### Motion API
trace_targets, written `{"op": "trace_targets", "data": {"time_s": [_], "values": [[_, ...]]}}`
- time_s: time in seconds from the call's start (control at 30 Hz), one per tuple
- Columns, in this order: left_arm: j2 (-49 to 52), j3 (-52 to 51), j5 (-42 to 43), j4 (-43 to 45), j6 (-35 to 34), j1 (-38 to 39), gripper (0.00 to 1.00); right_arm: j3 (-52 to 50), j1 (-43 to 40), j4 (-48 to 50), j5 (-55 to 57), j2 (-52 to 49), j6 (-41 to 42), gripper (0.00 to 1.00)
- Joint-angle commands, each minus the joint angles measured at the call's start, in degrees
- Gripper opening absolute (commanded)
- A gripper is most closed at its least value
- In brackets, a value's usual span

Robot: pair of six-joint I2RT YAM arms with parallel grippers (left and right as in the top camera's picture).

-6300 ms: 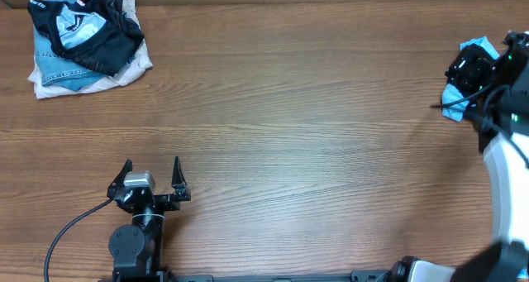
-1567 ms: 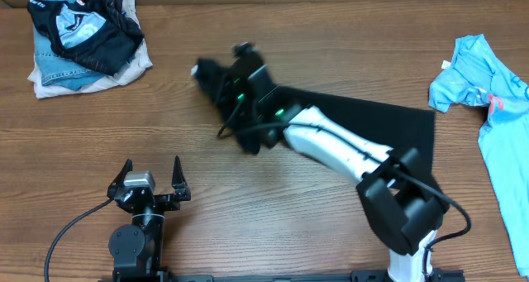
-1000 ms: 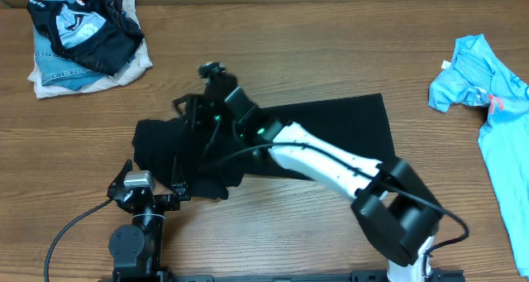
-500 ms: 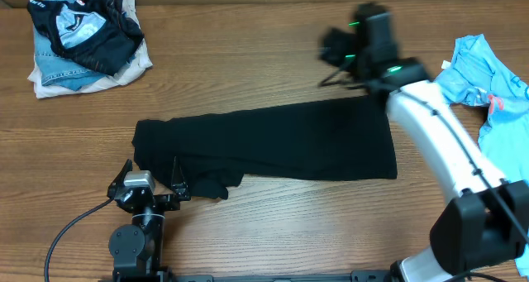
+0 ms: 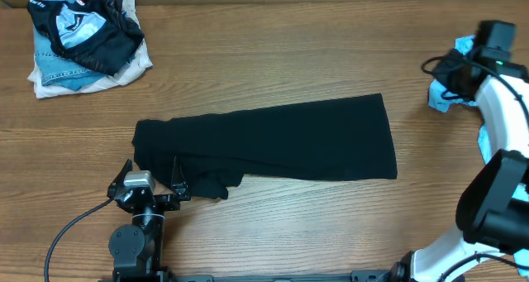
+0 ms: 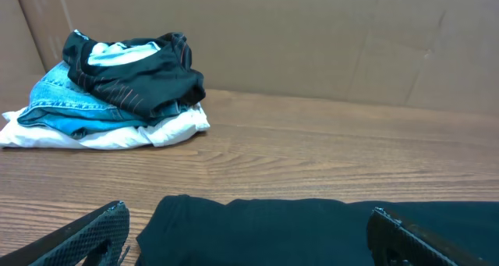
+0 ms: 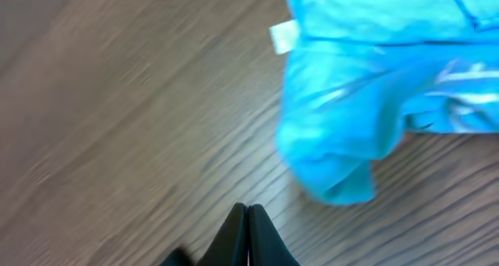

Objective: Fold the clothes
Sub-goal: 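Release the garment and move the right gripper back toward the right edge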

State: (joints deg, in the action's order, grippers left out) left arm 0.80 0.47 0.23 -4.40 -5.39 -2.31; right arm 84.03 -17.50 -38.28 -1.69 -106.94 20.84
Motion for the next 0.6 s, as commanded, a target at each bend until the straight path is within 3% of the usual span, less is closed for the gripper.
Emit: {"op": "trace_targets", "data": {"time_s": [0.0,0.57], "values": [[-0.55,-0.20,0.42,-0.02,0.50,-0.31,1.00,0.39,-1.38,1.07,-3.82,-3.65,-3.65,0.04],[-0.55,-0.20,0.42,-0.04,0.50,-0.31,1.00,0.39,-1.77,8.37,-2.08,-16.26,-7.43,0.04]]}}
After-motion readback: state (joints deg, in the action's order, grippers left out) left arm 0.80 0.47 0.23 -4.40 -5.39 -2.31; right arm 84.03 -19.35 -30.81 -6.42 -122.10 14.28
